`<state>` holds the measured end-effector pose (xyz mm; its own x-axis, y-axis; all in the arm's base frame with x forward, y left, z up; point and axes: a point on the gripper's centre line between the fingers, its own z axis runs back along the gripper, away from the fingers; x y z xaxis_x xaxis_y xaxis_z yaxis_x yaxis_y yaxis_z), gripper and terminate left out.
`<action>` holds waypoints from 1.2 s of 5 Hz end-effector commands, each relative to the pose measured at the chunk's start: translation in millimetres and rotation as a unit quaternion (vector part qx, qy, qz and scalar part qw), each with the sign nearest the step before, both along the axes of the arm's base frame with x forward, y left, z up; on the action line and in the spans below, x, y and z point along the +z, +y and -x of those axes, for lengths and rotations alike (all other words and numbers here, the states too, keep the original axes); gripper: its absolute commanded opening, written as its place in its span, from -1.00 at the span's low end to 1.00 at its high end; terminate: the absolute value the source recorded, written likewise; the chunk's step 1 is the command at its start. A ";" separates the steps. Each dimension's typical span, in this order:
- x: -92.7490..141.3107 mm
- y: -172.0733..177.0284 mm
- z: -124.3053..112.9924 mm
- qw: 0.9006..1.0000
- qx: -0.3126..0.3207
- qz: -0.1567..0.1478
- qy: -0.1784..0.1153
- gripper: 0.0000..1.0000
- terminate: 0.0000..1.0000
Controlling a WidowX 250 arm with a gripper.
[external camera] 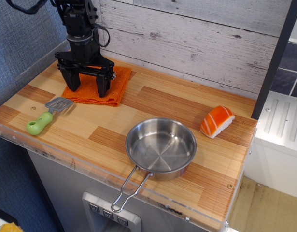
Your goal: Move the orange cloth behind the green spatula
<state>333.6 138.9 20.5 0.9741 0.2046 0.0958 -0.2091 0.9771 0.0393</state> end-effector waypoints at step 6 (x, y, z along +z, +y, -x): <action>94.6 -10.1 15.4 0.991 -0.010 -0.044 -0.126 1.00 1.00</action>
